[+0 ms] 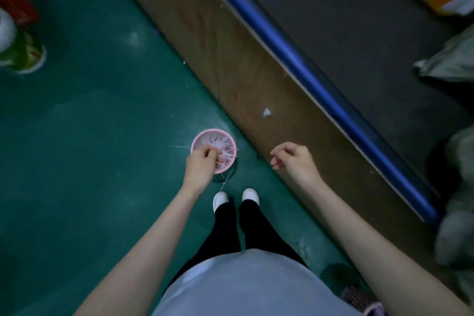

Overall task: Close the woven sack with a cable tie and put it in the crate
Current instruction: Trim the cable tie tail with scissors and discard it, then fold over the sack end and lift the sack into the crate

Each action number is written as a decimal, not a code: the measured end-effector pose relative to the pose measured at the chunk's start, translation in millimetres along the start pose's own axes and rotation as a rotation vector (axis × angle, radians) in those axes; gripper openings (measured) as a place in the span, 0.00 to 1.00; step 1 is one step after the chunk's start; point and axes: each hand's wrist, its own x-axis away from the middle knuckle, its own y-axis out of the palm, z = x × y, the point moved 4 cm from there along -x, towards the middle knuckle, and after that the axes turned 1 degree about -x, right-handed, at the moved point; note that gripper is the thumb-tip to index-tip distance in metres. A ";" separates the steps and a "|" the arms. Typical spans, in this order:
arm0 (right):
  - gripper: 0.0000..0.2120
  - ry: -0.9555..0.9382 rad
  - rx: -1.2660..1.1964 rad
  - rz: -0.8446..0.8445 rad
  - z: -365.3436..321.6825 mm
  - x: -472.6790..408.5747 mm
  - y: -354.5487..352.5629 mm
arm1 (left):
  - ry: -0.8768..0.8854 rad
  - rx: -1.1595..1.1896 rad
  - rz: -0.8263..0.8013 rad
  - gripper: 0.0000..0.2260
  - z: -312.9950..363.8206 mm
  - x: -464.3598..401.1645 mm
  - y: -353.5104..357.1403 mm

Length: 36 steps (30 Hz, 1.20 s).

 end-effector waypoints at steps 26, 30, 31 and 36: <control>0.07 -0.351 -0.457 0.906 37.4 218.2 -323.4 | 0.867 -0.304 -0.649 0.10 242.7 193.4 286.9; 0.10 -0.376 -0.386 1.023 58.5 236.2 -382.8 | 0.892 -0.277 -0.645 0.08 264.1 221.9 345.0; 0.10 -0.368 -0.391 1.047 64.3 238.9 -397.2 | 0.912 -0.282 -0.628 0.07 270.0 227.3 359.0; 0.08 -0.274 -0.380 1.101 86.6 233.6 -441.3 | 0.956 -0.307 -0.553 0.05 290.1 232.7 405.4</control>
